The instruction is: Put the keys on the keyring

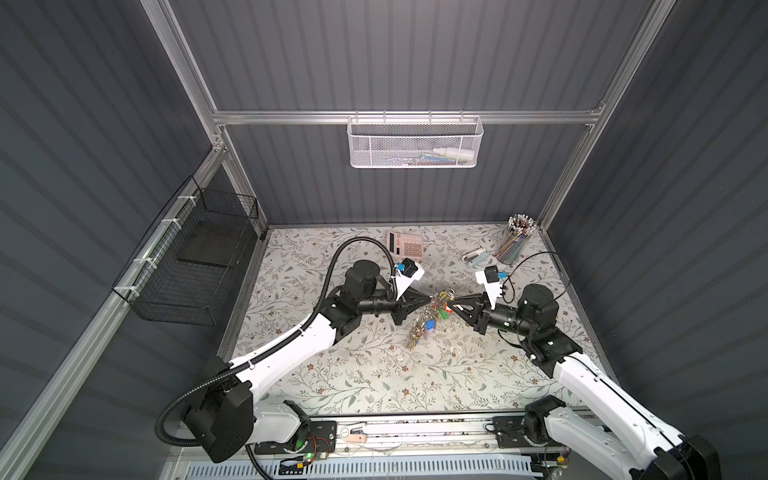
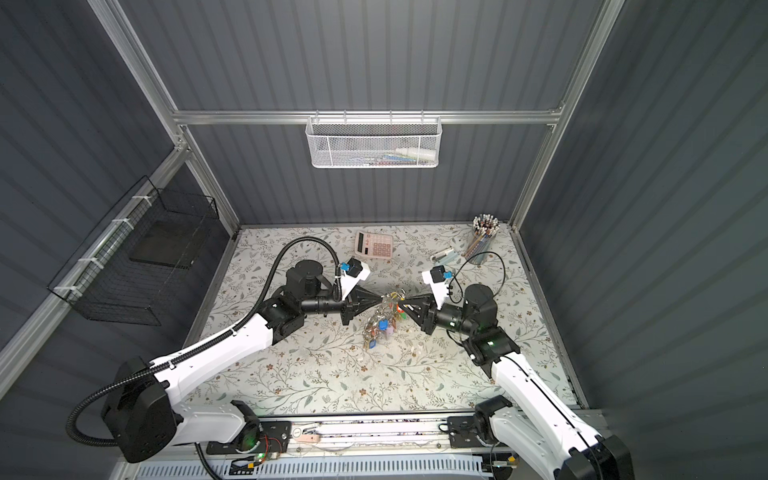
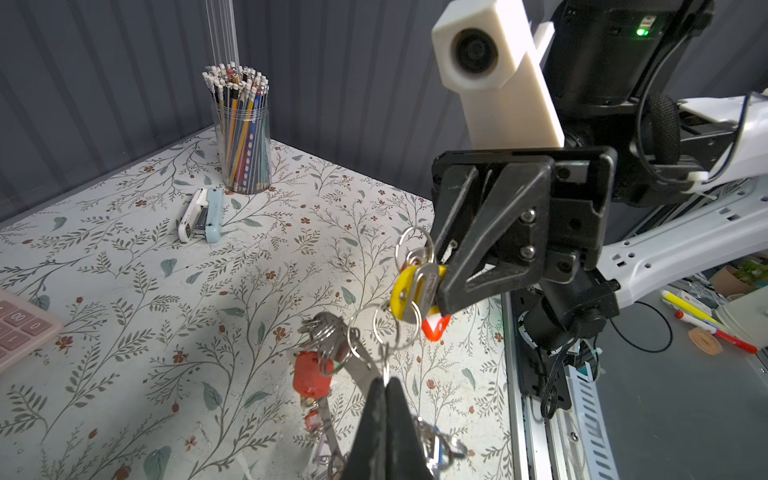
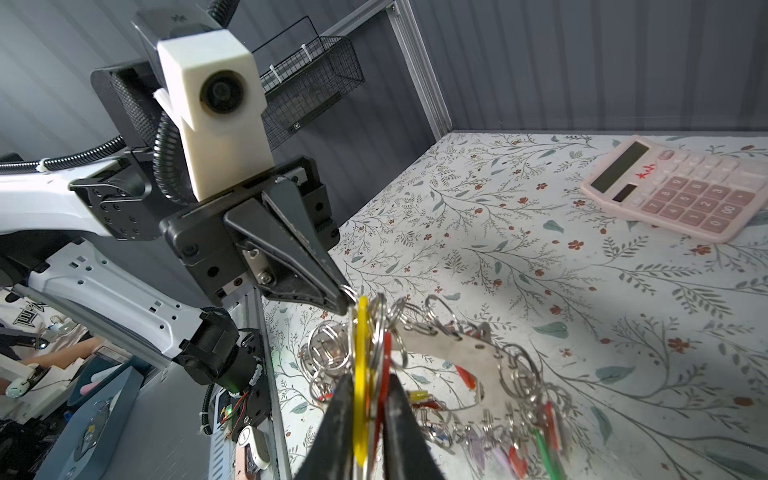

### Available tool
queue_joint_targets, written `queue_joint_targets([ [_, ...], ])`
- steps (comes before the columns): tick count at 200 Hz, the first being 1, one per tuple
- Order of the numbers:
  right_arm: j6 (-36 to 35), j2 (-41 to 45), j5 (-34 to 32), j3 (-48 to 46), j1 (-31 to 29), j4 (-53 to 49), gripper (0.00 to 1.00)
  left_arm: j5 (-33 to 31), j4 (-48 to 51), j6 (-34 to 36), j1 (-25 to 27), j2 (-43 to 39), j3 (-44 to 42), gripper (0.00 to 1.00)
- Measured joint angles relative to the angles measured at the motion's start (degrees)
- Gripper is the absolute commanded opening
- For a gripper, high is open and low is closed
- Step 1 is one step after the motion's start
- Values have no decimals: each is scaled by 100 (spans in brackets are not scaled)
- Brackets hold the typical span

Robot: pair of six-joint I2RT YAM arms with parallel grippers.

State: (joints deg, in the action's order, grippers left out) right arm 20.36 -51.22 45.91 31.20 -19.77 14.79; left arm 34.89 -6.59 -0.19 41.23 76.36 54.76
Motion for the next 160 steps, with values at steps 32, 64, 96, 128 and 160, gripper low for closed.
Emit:
queue_joint_targets([
  [32, 26, -37, 33, 52, 0, 44, 16, 26, -9, -2, 0, 2, 0, 0],
  [64, 133, -199, 107, 76, 0, 229, 16, 70, -9, -4, 0, 4, 0, 0],
  [96, 234, -317, 166, 79, 0, 367, 16, 92, -22, -4, 0, 15, 0, 0],
  [128, 256, -310, 144, 79, 0, 433, 17, 85, -28, -4, 0, 15, 0, 0],
  [160, 240, -223, 63, 72, 2, 389, 18, 39, -26, -4, 0, 15, -15, 0],
])
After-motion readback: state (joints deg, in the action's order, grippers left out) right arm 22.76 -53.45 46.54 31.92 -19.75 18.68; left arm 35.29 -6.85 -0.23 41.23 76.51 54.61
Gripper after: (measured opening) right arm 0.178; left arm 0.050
